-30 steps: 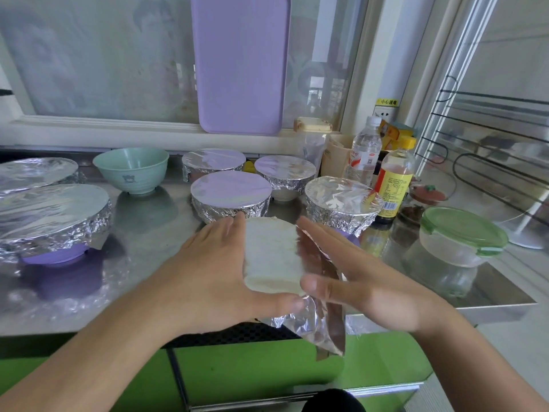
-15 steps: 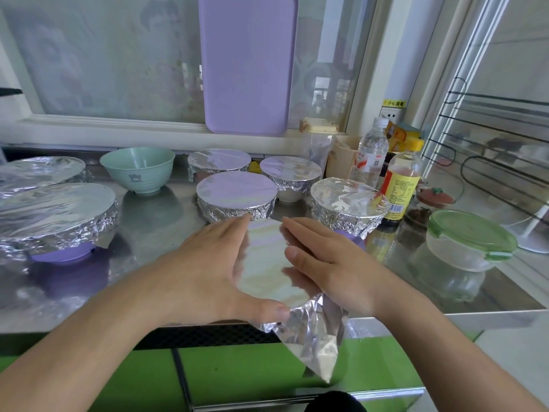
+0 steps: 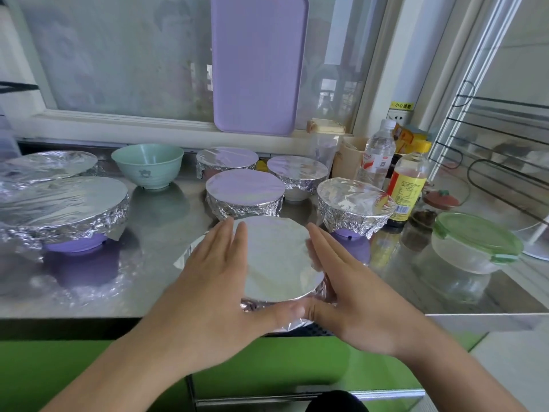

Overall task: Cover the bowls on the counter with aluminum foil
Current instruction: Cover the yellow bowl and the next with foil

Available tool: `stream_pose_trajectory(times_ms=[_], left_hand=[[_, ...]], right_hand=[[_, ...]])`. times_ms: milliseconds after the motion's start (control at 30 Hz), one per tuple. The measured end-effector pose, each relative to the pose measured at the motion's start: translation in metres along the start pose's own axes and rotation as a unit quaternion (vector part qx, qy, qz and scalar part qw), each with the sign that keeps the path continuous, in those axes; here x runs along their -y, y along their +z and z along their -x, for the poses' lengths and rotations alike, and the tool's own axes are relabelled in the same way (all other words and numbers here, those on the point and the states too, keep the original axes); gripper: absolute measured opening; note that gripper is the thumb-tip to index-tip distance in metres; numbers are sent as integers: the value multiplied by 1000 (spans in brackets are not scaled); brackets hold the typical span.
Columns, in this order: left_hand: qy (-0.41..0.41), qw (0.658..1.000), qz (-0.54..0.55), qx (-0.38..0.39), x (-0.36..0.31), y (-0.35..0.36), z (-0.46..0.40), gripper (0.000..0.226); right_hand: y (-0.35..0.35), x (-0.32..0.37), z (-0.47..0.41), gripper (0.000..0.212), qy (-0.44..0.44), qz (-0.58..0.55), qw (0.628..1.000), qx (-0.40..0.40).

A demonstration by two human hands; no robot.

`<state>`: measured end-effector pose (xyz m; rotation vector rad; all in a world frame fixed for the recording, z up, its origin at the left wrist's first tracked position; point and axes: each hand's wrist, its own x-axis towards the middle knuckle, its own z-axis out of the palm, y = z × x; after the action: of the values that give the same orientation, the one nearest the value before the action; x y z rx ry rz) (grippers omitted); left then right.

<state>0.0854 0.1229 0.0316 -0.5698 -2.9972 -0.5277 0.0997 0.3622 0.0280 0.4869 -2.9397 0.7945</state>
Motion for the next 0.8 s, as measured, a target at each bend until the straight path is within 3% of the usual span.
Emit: stream_pose_trajectory(times_ms=[333, 433, 567, 800], left_hand=[[15, 997, -77, -8, 1, 2, -4, 140], [7, 997, -79, -2, 3, 1, -5, 135], [9, 997, -71, 10, 8, -3, -4, 134], [41, 998, -43, 27, 16, -13, -6, 139]], right_hand=[[10, -4, 3, 125, -28, 11, 999, -33], [4, -5, 6, 114, -16, -56, 998, 1], [9, -14, 8, 98, -42, -131, 990, -25], [11, -21, 7, 101, -33, -174, 983, -52]])
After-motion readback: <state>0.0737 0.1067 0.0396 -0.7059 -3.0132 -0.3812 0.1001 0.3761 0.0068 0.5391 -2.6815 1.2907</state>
